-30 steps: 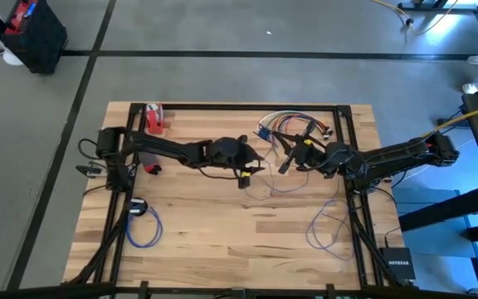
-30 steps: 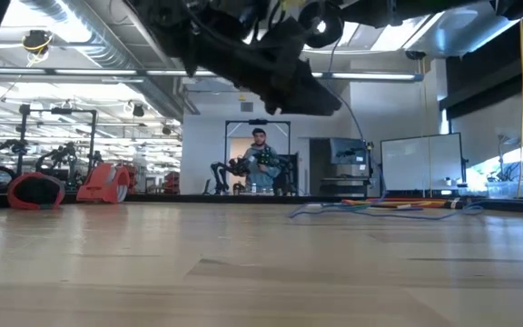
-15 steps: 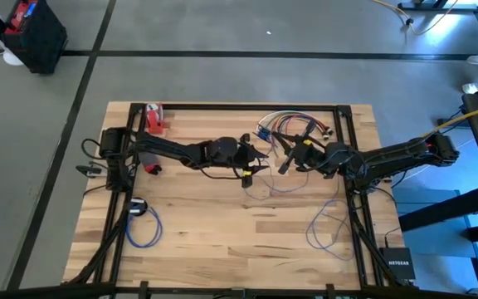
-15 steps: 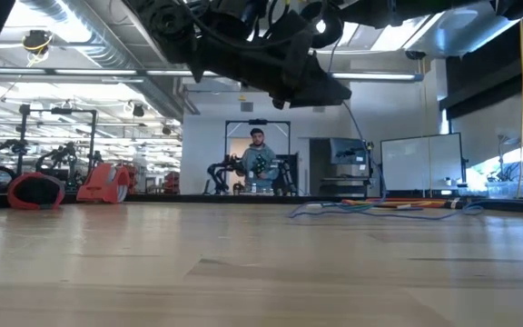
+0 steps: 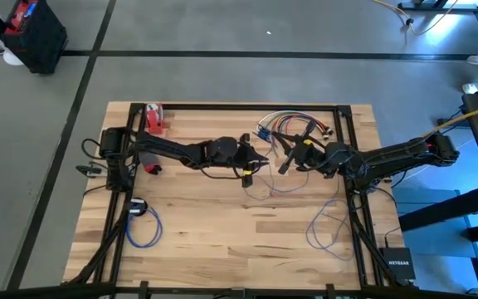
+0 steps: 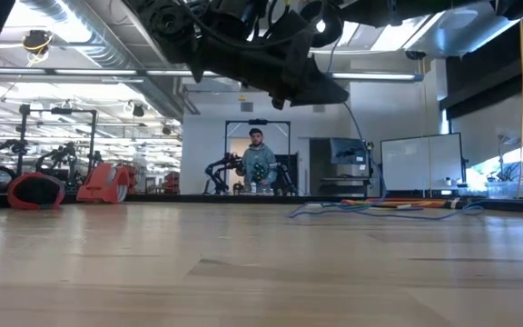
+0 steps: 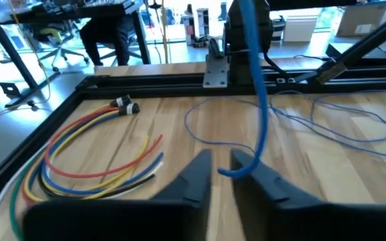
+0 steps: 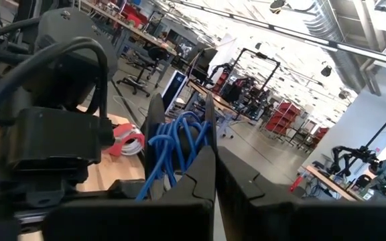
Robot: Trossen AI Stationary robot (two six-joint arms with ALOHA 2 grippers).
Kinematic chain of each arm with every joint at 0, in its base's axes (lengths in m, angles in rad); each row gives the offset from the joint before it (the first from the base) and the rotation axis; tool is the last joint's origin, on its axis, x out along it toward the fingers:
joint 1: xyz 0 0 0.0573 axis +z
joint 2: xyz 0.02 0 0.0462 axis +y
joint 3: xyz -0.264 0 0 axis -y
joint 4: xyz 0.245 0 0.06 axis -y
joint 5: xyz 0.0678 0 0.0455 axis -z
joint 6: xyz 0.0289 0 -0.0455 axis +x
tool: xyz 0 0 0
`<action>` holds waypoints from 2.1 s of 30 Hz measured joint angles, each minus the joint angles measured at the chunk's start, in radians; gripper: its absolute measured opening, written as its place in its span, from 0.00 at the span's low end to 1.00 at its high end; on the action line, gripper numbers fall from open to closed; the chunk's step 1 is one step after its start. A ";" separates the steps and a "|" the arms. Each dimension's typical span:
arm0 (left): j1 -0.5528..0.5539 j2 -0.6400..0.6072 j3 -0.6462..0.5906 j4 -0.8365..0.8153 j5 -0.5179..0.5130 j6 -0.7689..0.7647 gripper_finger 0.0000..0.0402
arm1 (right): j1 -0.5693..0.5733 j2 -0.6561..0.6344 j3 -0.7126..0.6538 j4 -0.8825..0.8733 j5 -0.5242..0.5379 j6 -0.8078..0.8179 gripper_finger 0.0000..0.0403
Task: Coil cords
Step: Coil the blue cable wire on the black spool
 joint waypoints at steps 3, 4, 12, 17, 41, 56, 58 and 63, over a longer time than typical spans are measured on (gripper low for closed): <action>0.003 0.000 0.000 -0.010 -0.024 0.000 0.02 | 0.000 0.000 0.000 0.000 -0.015 0.002 0.02; 0.003 0.000 0.000 -0.020 -0.038 0.000 0.02 | 0.000 0.000 0.000 -0.001 -0.015 0.002 0.02; 0.003 -0.104 0.001 -0.253 -0.212 -0.034 0.01 | 0.000 0.000 0.000 -0.008 -0.055 0.027 0.02; 0.003 -0.157 0.000 -0.382 -0.274 -0.073 0.02 | 0.000 0.000 0.000 -0.006 -0.165 0.072 0.02; -0.020 -0.420 0.000 -0.679 -0.332 -0.247 0.01 | -0.001 0.010 0.000 -0.226 -0.187 -0.139 0.02; -0.109 -0.330 0.000 -0.333 -0.259 -0.265 0.01 | -0.081 0.122 0.000 -0.105 -0.114 -0.101 0.02; -0.111 -0.300 0.000 -0.282 -0.258 -0.253 0.02 | -0.080 0.133 0.002 -0.085 -0.118 -0.096 0.02; -0.111 -0.216 0.000 -0.138 -0.257 -0.245 0.01 | -0.080 0.146 0.022 -0.085 -0.143 -0.022 0.02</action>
